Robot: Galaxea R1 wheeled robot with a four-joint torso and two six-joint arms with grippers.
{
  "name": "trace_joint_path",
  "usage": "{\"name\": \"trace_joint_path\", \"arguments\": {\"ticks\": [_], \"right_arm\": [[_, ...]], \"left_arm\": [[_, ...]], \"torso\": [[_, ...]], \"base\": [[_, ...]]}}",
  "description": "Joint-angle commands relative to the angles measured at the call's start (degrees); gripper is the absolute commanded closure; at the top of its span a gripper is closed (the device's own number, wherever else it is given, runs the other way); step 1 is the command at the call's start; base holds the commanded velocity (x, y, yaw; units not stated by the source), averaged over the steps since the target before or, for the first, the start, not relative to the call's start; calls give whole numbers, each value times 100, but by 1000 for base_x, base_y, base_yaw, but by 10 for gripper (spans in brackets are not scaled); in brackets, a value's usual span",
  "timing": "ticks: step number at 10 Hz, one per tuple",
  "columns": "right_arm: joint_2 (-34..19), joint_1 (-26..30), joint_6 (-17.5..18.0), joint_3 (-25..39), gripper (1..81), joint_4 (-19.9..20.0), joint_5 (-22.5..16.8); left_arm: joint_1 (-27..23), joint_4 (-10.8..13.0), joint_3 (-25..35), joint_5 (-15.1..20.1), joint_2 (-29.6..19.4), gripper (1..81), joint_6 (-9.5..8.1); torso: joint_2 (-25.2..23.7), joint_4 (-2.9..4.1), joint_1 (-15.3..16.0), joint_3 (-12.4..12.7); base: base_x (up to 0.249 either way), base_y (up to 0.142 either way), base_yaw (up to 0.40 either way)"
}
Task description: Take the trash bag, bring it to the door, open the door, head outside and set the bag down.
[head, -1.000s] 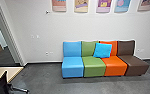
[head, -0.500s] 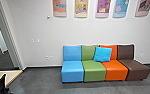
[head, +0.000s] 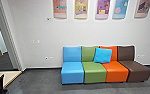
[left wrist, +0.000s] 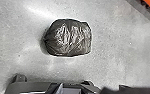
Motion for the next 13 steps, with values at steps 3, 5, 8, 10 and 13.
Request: {"name": "trace_joint_path", "arguments": {"ticks": [3, 5, 8, 10, 13], "right_arm": [[-242, 644, 15, 196, 10, 48, -647], [-338, 609, 15, 223, 10, 48, -638], [-374, 592, 15, 311, 10, 48, -647], [-374, 583, 15, 319, 10, 48, -638], [-391, 583, 15, 372, 10, 48, -647]], "left_arm": [[-635, -114, 40, 461, -93, 10, -35], [-652, -165, 40, 461, -93, 10, -36], [-819, -360, 40, 470, -111, 10, -36], [-898, -675, 31, 470, -146, 10, -36], [-916, -983, -241, 470, -76, 10, -36]], "torso": [[-953, 0, 612, -897], [-1379, -2, 885, -1303], [-1998, 0, 1279, -1351], [-2295, -2, 1475, -1491], [-2900, -2, 1851, -1539]], "base": [[0, 0, 0], [0, 0, 0], [0, 0, 0], [0, 0, 0], [0, 0, 0]]}}
